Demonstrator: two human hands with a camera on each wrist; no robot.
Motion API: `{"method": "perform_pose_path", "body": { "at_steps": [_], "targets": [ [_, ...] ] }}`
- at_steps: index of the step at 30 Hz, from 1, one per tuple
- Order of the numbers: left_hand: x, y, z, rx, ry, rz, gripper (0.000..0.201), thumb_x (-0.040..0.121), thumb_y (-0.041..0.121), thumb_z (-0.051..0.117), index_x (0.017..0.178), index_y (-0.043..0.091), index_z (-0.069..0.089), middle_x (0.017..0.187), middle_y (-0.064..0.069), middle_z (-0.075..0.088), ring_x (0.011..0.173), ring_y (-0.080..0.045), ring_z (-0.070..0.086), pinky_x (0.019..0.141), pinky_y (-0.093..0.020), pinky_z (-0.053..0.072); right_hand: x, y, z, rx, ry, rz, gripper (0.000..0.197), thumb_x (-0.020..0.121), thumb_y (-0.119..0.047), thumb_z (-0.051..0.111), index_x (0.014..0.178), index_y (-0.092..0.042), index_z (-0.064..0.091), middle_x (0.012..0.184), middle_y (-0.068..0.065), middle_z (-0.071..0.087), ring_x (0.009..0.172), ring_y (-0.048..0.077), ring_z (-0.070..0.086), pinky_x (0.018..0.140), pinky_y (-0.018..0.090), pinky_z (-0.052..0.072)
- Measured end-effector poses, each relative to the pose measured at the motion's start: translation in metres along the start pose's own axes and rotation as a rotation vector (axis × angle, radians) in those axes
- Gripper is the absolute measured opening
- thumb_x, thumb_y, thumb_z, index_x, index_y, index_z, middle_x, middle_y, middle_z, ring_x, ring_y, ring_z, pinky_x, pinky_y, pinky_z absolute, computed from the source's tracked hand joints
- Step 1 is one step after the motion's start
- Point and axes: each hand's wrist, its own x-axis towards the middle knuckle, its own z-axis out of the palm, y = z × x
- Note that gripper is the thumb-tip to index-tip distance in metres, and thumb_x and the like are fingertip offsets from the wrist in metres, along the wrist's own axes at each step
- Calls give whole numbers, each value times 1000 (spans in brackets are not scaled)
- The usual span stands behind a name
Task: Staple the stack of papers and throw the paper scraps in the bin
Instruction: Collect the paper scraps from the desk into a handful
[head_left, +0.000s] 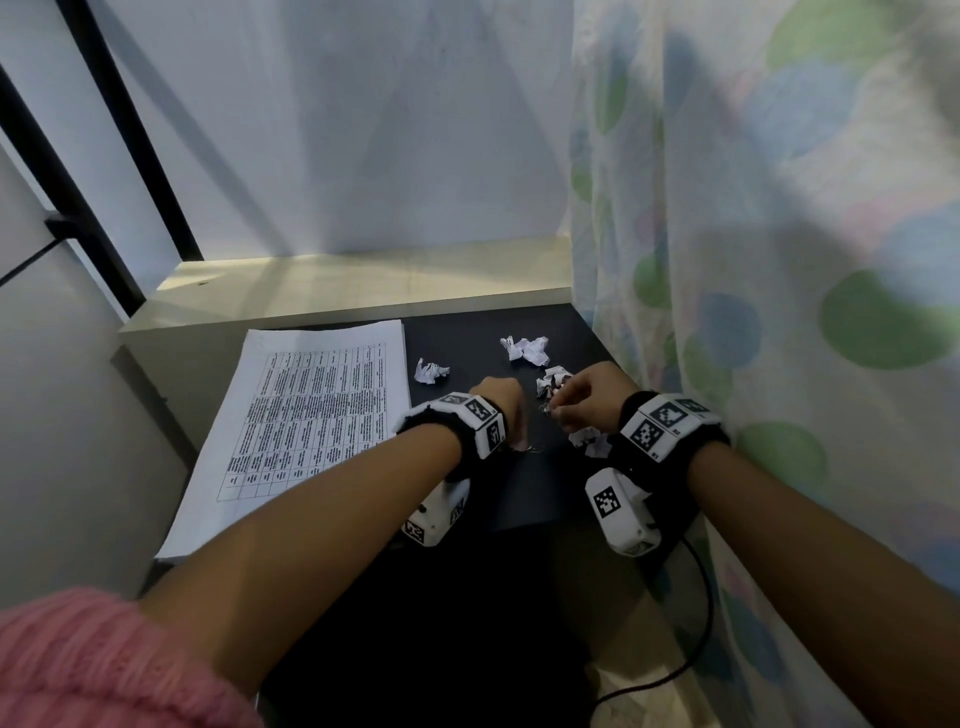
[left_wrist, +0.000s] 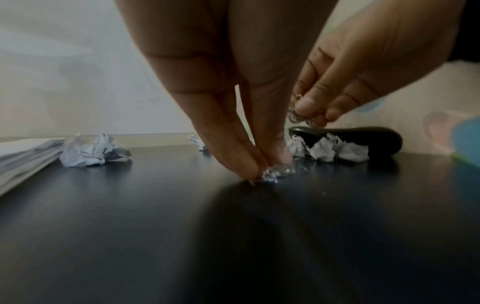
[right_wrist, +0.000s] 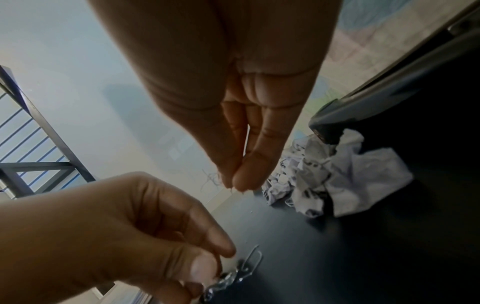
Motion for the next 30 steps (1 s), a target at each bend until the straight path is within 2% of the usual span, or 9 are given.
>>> {"method": "perform_pose_path", "body": {
  "at_steps": [4, 7, 10, 12, 16, 20, 23, 26, 30],
  "targets": [
    [-2, -11, -9, -6, -49, 32, 27, 78, 6, 72, 104, 8, 73, 95, -8, 72, 77, -16, 63, 78, -24, 53, -1, -1, -3, 12, 1, 16, 21, 81, -2, 68, 64, -14, 66, 61, 3, 62, 47, 6, 61, 54, 19, 52],
    [-5, -16, -6, 45, -75, 55, 31, 74, 9, 75, 105, 8, 72, 99, -9, 72, 88, -20, 68, 83, -25, 53, 0, -1, -2, 8, 4, 12, 25, 81, -4, 68, 61, -18, 64, 63, 5, 63, 55, 11, 60, 63, 26, 56],
    [-3, -10, -1, 21, -59, 75, 27, 76, 7, 74, 103, 6, 73, 88, -7, 68, 81, -15, 64, 85, -25, 53, 0, -2, 1, 3, 8, 9, 25, 80, -4, 69, 61, -19, 63, 66, 8, 65, 57, 15, 62, 76, 36, 58],
    [-1, -3, 2, 2, -39, 81, 24, 75, 8, 75, 99, 8, 74, 95, -8, 73, 84, -16, 67, 85, -25, 53, 0, -2, 1, -1, 10, 7, 26, 80, -4, 69, 60, -20, 63, 69, 10, 65, 59, 17, 62, 77, 37, 58],
    [2, 5, 3, 23, -46, 72, 30, 75, 14, 77, 104, 10, 72, 111, -9, 72, 104, -23, 68, 91, -29, 53, -1, -2, -4, 4, 11, 11, 23, 80, -3, 69, 62, -17, 65, 66, 7, 65, 57, 14, 62, 63, 27, 57],
    [1, 5, 5, 69, -50, 78, 43, 74, 23, 78, 114, 12, 67, 118, -7, 69, 110, -23, 65, 97, -32, 51, -3, -1, -9, 47, 21, 27, 3, 81, -1, 68, 82, 0, 71, 66, 8, 64, 56, 16, 61, 69, 32, 56],
    [0, 8, 3, 65, -66, 97, 43, 74, 19, 77, 116, 13, 68, 119, -8, 69, 111, -24, 64, 99, -34, 50, -4, -1, -10, 66, 12, 29, 10, 81, 0, 68, 73, -6, 69, 64, 7, 62, 55, 16, 59, 68, 30, 55],
    [-1, 9, 2, 64, -73, 91, 38, 76, 17, 76, 114, 14, 71, 119, -7, 69, 112, -23, 64, 100, -32, 49, -4, 0, -9, 64, 14, 39, 21, 80, -2, 69, 65, -15, 65, 65, 8, 63, 62, 23, 61, 76, 38, 56],
    [-3, 9, 3, 50, -32, 66, 30, 76, 13, 76, 106, 12, 74, 115, -9, 71, 108, -24, 66, 93, -28, 50, -4, 3, -8, 62, 33, 47, 25, 80, -4, 69, 62, -19, 63, 66, 7, 65, 67, 25, 63, 81, 41, 56]
  ]
}}
